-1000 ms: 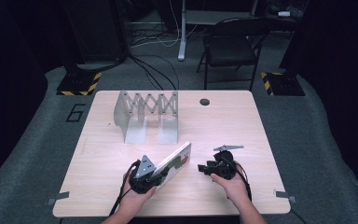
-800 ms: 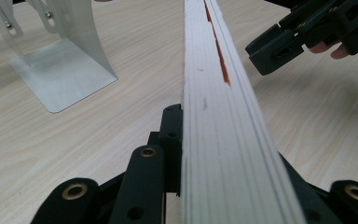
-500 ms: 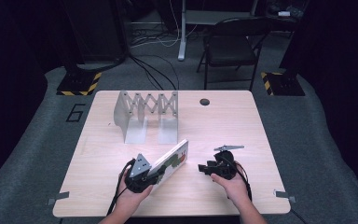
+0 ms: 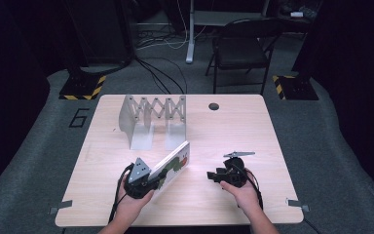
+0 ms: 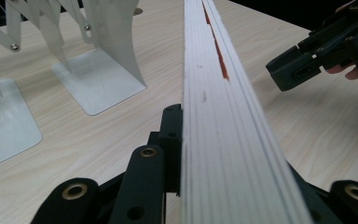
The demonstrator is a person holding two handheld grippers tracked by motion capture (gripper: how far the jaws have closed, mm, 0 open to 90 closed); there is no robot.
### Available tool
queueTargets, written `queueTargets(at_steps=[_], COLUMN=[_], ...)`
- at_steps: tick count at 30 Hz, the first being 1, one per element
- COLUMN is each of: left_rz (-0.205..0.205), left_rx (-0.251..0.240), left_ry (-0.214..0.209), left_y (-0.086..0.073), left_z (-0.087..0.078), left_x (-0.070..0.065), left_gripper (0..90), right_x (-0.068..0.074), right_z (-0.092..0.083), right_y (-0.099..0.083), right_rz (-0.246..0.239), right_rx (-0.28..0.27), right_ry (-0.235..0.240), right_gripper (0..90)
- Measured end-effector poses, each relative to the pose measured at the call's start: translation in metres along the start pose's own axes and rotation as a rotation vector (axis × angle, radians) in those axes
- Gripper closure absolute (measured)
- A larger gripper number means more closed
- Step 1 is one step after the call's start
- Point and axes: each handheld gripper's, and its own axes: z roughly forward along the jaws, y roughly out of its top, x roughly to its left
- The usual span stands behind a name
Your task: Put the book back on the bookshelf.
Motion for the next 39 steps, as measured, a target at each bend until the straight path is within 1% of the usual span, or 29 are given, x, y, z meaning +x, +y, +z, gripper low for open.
queueTargets(at_steps=[2,3,5,6,8,10,11,12,13,14,15,17,19,22,23,25,27,28,29,36,39], left_rz=[0.003,-0.001,-0.004,-0.009,-0.012,-0.020,-0.020,-0.029,-0.031,-0.035,-0.035,-0.039,-0.043,-0.056,-0.058,-0.084,-0.084,-0.098,-0.098,-0.134,-0.145], left_rx=[0.009,-0.002,0.008,0.005,0.005,-0.001,-0.001,0.002,0.000,0.002,-0.003,-0.005,-0.002,-0.014,-0.013,-0.026,-0.023,-0.036,-0.036,-0.050,-0.057], left_ry=[-0.005,0.010,0.005,0.015,0.018,0.040,0.040,0.042,0.053,0.052,0.061,0.070,0.069,0.101,0.105,0.127,0.135,0.151,0.151,0.211,0.226], left_y=[0.000,0.000,0.000,0.000,0.000,0.000,0.000,0.000,0.000,0.000,-0.001,-0.001,-0.001,-0.002,-0.002,-0.003,-0.003,-0.004,-0.004,-0.006,-0.007], left_z=[-0.001,-0.001,-0.003,-0.004,-0.005,-0.007,-0.007,-0.008,-0.010,-0.011,-0.011,-0.012,-0.013,-0.016,-0.017,-0.019,-0.021,-0.023,-0.023,-0.031,-0.034], left_x=[0.002,0.002,0.004,0.007,0.008,0.012,0.012,0.012,0.016,0.017,0.018,0.020,0.022,0.028,0.030,0.034,0.036,0.040,0.040,0.053,0.057], left_gripper=[75.8,75.8,75.8,75.8,75.8,75.7,75.8,75.8,75.7,75.8,75.8,75.8,75.8,75.8,75.8,75.8,75.7,75.8,75.8,75.7,75.7], right_x=[0.000,0.000,0.000,-0.001,-0.001,-0.001,-0.001,-0.001,0.000,0.000,0.000,-0.001,-0.001,-0.001,-0.001,-0.001,-0.001,0.000,0.000,0.000,0.000], right_z=[0.000,0.000,0.000,0.000,0.000,0.001,0.001,0.001,0.000,0.000,0.000,0.001,0.001,0.002,0.002,0.002,0.002,0.002,0.002,0.003,0.003], right_y=[0.000,0.000,0.001,0.001,0.001,0.001,0.001,0.001,0.001,0.001,0.002,0.002,0.002,0.002,0.002,0.003,0.003,0.003,0.003,0.003,0.003], right_rz=[-0.004,-0.004,-0.005,-0.010,-0.011,-0.006,-0.006,-0.007,0.005,0.007,0.008,-0.008,-0.013,-0.011,-0.011,-0.011,-0.009,0.003,0.003,0.000,0.001], right_rx=[-0.001,-0.001,-0.002,-0.006,-0.005,-0.002,-0.002,-0.003,0.006,0.007,0.008,-0.003,-0.004,-0.004,-0.004,-0.004,-0.005,0.006,0.006,0.007,0.008], right_ry=[0.000,0.000,0.002,0.002,0.002,0.004,0.004,0.003,0.002,0.003,0.003,0.005,0.004,0.005,0.005,0.006,0.006,0.005,0.005,0.005,0.005], right_gripper=[49.3,49.3,49.3,49.3,49.3,49.3,49.3,49.3,49.3,49.3,49.3,49.3,49.3,49.3,49.3,49.3,49.3,49.3,49.3,49.3,49.3])
